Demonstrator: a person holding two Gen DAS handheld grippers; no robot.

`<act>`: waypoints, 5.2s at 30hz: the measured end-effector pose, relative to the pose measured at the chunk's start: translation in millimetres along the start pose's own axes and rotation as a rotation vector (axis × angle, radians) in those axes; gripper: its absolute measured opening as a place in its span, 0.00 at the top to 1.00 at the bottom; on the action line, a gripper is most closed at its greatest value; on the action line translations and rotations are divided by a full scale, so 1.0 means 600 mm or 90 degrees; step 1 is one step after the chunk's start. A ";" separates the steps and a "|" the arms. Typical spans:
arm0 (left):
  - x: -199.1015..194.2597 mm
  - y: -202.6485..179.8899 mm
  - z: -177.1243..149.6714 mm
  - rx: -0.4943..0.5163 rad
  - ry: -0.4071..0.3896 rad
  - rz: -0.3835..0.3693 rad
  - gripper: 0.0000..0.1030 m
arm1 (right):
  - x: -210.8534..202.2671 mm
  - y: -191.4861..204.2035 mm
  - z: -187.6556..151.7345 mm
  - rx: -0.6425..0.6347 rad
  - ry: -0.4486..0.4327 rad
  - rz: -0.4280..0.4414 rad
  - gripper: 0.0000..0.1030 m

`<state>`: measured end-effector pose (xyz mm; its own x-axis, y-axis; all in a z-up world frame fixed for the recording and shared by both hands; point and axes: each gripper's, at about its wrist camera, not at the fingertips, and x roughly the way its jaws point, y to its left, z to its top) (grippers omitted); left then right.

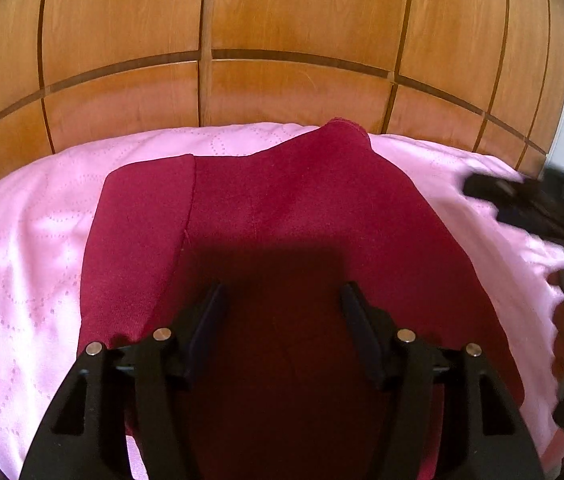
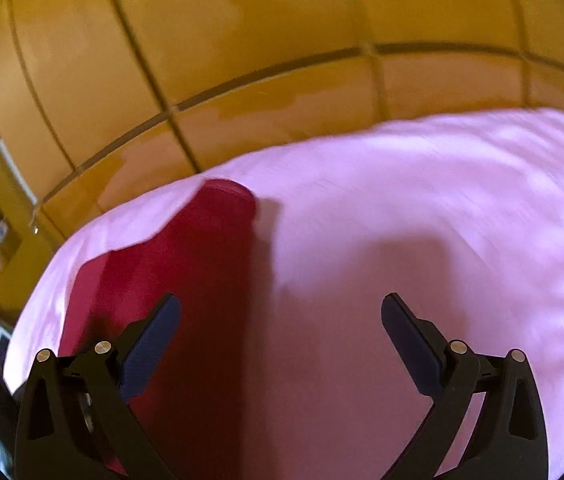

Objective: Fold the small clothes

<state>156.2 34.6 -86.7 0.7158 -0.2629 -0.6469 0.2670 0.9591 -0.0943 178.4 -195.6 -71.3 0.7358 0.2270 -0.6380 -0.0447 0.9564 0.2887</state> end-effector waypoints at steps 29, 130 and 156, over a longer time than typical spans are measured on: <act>-0.015 -0.124 -0.033 0.118 -0.018 -0.046 0.29 | 0.063 -0.013 0.031 -0.068 0.026 -0.029 0.03; 0.000 0.118 0.000 -0.195 0.086 -0.148 0.58 | 0.040 0.003 -0.074 0.116 0.131 0.240 0.52; 0.042 -0.138 0.139 -0.024 0.035 -0.270 0.61 | -0.114 -0.143 -0.005 0.094 -0.072 0.128 0.53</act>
<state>205.9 -60.5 -32.0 0.5119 -0.6291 -0.5849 0.5052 0.7712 -0.3873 130.1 -292.5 -54.8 0.7934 0.3790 -0.4762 -0.1041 0.8554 0.5074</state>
